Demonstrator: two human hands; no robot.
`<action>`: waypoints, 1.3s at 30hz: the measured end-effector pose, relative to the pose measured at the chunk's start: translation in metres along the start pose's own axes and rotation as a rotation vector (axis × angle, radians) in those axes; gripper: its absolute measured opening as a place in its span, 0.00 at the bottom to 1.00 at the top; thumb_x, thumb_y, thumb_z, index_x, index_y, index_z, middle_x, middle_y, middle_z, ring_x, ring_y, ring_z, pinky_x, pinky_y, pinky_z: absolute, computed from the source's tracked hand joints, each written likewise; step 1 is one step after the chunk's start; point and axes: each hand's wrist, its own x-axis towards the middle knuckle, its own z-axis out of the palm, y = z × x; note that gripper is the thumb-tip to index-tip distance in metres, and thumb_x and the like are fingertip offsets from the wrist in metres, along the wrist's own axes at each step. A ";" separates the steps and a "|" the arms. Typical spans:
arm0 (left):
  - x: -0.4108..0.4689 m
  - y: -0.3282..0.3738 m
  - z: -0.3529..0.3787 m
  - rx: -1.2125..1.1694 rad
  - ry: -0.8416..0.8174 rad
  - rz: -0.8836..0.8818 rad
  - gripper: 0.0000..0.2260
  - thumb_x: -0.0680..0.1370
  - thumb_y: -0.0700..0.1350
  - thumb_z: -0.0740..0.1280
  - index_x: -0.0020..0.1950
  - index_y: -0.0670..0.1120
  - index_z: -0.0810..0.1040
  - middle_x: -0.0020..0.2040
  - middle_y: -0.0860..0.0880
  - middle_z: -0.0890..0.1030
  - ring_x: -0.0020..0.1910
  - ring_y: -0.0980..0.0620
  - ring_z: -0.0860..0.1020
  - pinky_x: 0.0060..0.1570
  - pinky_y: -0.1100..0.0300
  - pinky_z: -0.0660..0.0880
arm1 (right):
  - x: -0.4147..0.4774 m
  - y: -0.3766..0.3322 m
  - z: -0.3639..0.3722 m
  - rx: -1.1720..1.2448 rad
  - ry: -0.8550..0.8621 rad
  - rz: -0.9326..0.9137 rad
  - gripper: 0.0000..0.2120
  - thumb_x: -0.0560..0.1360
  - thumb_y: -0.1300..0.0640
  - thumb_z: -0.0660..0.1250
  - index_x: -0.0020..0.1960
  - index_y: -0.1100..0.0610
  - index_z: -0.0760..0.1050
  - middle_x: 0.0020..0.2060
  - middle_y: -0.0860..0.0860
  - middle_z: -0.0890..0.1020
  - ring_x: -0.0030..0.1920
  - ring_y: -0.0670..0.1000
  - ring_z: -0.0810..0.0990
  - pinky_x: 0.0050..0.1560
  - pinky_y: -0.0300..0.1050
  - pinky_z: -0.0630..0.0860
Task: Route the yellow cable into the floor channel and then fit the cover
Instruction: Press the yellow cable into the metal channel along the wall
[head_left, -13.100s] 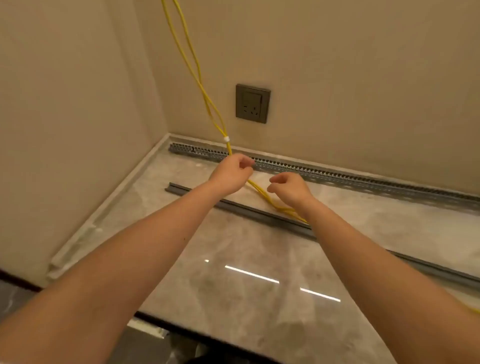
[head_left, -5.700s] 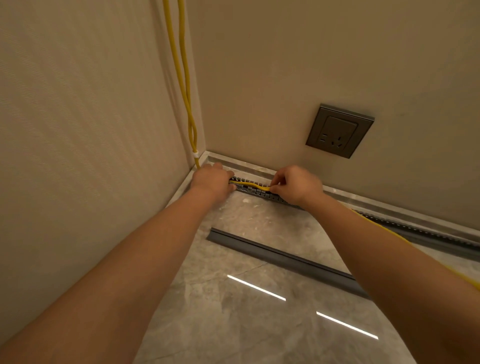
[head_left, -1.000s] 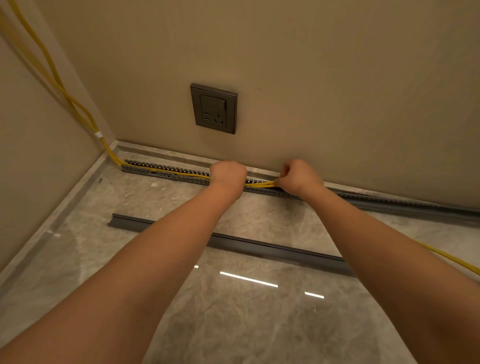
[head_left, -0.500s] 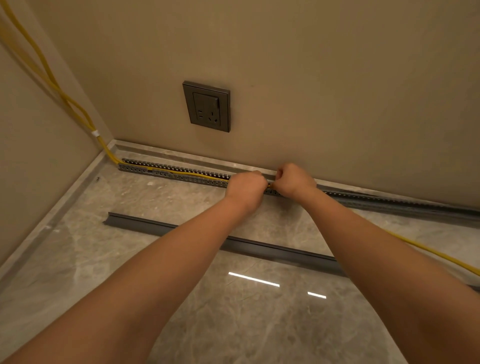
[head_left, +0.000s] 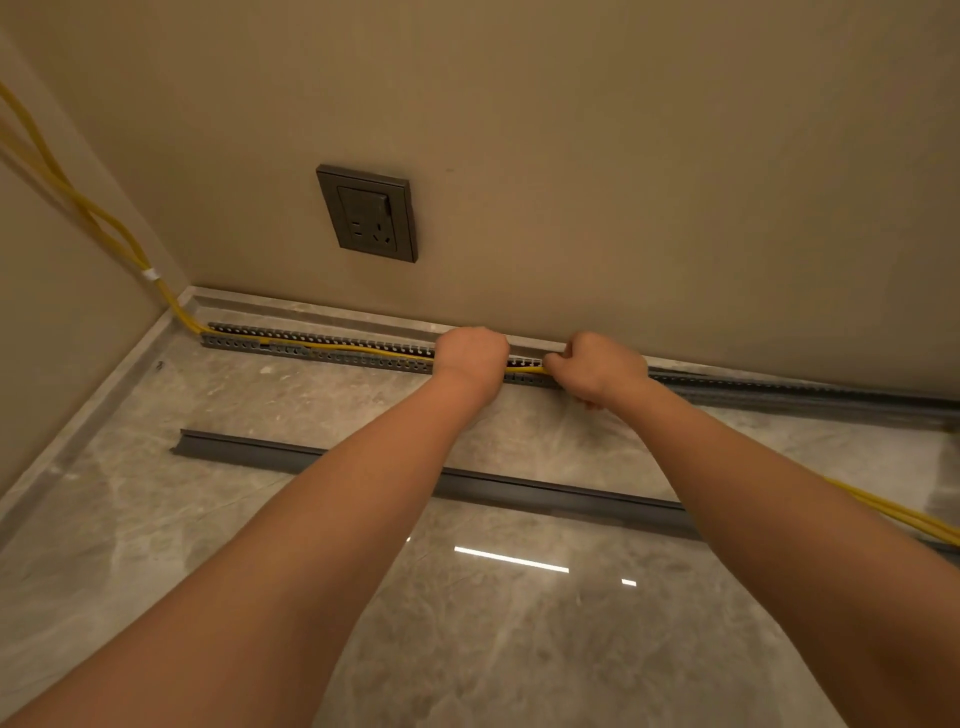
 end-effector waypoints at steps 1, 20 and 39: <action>0.001 0.002 -0.001 0.005 -0.006 -0.010 0.10 0.76 0.36 0.64 0.53 0.45 0.81 0.53 0.45 0.83 0.53 0.43 0.81 0.44 0.55 0.74 | -0.001 0.004 -0.002 0.046 -0.052 0.019 0.19 0.74 0.42 0.57 0.38 0.56 0.76 0.30 0.53 0.84 0.32 0.54 0.84 0.40 0.44 0.78; 0.003 0.029 -0.003 0.043 0.002 -0.118 0.10 0.76 0.36 0.65 0.53 0.46 0.81 0.52 0.48 0.83 0.53 0.46 0.81 0.41 0.58 0.68 | 0.010 0.052 -0.031 0.339 -0.139 -0.028 0.15 0.72 0.53 0.73 0.33 0.56 0.70 0.28 0.52 0.78 0.28 0.51 0.72 0.29 0.41 0.68; 0.003 0.078 0.000 -0.165 0.171 0.022 0.12 0.77 0.41 0.62 0.53 0.50 0.83 0.50 0.47 0.82 0.49 0.43 0.81 0.39 0.57 0.72 | 0.017 0.058 -0.016 -0.052 0.070 -0.223 0.11 0.72 0.54 0.68 0.35 0.52 0.69 0.47 0.56 0.82 0.50 0.59 0.79 0.40 0.44 0.66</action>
